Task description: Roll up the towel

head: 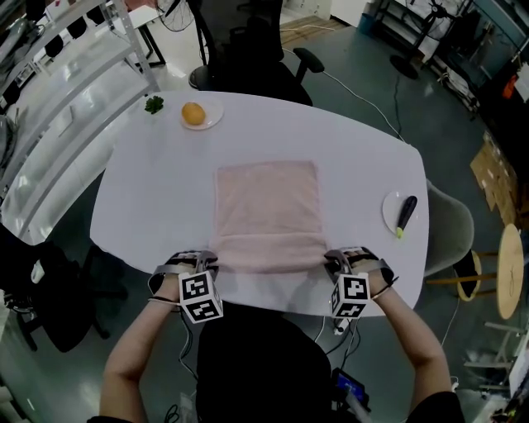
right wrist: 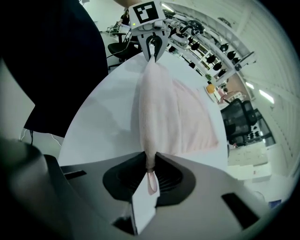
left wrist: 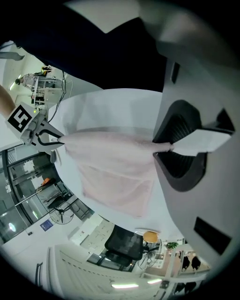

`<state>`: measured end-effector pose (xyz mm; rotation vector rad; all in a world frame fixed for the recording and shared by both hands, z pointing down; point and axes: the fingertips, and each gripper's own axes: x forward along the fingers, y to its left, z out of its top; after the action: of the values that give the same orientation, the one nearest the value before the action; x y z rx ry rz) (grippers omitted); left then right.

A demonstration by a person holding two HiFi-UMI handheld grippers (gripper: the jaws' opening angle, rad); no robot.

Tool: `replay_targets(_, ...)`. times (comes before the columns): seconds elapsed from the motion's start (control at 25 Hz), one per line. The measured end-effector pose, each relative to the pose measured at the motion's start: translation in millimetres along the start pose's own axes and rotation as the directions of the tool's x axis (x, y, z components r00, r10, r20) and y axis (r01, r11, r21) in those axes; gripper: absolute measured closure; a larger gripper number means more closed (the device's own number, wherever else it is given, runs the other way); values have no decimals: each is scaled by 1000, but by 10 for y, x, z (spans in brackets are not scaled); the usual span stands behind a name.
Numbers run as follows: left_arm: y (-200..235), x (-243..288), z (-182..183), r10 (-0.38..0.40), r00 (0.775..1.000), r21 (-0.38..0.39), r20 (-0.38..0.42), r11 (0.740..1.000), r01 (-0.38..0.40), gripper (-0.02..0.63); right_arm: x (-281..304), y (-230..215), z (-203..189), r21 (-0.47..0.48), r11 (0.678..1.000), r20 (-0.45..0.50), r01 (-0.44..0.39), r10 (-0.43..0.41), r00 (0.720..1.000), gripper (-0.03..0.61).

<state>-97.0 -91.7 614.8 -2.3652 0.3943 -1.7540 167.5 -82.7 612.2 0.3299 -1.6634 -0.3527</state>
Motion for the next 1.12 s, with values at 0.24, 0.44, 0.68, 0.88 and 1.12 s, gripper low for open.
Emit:
replay_targets(0.24, 69, -233, 66, 76, 997, 47, -2, 996, -76, 563, -262, -147, 42, 4, 995, 20, 101, -101, 995, 522)
replay_targets(0.44, -95, -389, 100, 95, 995, 45, -10, 994, -95, 564, -465, -29, 61, 1, 991, 41, 133, -133, 990, 522)
replay_targets(0.68, -606, -474, 90, 45, 999, 33, -14, 998, -45, 565, -544, 498, 45, -26, 997, 56, 78, -77, 995, 522)
replay_targets(0.88, -1025, -451, 55, -11, 1000, 25, -27, 1000, 11, 565, -572, 925, 25, -42, 999, 64, -4, 7, 998, 523)
replay_targets(1.12, -1058, -412, -6, -43, 999, -22, -32, 999, 43, 565, -490, 989, 66, -3, 993, 93, -114, 114, 989, 520)
